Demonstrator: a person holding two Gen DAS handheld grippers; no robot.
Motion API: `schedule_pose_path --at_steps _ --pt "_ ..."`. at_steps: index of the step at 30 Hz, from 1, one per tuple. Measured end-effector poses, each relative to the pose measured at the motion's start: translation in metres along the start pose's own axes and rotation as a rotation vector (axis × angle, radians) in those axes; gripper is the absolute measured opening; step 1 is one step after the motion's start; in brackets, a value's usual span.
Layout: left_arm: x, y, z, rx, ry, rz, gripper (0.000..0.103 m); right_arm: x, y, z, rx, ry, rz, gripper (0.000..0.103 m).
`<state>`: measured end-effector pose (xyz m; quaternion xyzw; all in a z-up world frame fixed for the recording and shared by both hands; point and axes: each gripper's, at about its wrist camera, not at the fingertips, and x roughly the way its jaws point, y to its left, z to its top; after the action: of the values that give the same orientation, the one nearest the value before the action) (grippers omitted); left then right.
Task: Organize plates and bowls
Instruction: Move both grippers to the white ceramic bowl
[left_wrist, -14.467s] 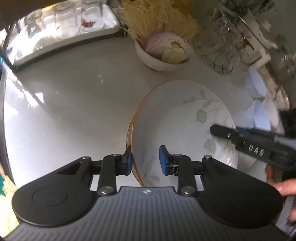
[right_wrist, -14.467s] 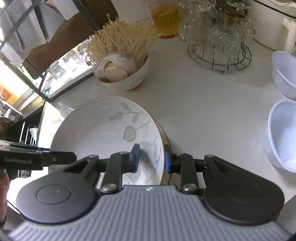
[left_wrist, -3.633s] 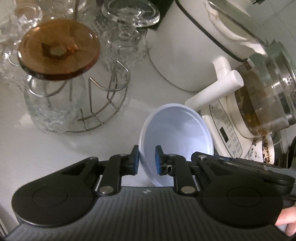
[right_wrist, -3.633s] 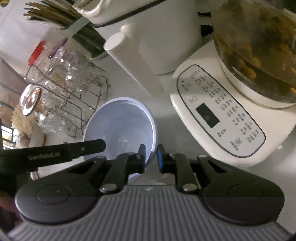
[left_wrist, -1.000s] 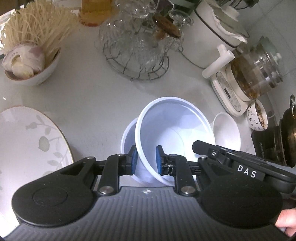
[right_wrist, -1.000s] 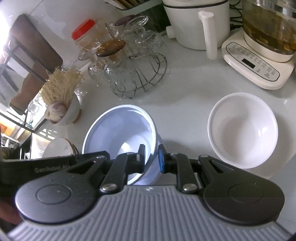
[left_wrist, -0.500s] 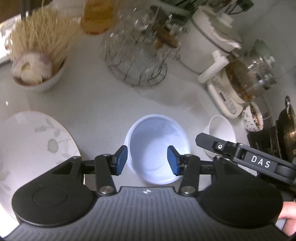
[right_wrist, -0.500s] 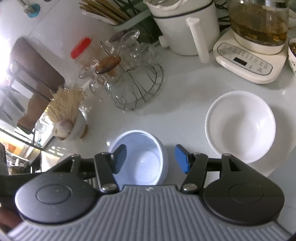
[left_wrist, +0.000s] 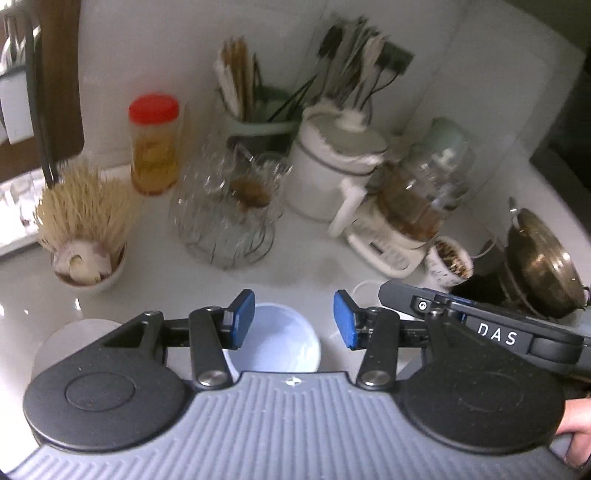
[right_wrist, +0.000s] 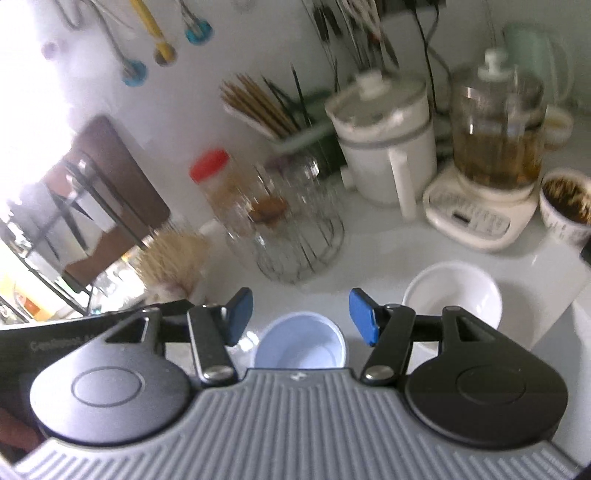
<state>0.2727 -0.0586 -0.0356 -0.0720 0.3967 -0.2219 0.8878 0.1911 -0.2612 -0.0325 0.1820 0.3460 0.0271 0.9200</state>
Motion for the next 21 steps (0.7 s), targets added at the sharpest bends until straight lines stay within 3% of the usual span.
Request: schedule_pose_path --at_steps 11,21 --pt "-0.052 -0.011 -0.017 0.026 -0.013 -0.065 0.053 -0.062 0.032 -0.021 -0.082 -0.118 -0.086 0.061" --pt "-0.044 -0.023 -0.032 0.036 0.044 -0.101 0.053 -0.074 0.018 -0.038 -0.046 -0.086 -0.149 0.061"
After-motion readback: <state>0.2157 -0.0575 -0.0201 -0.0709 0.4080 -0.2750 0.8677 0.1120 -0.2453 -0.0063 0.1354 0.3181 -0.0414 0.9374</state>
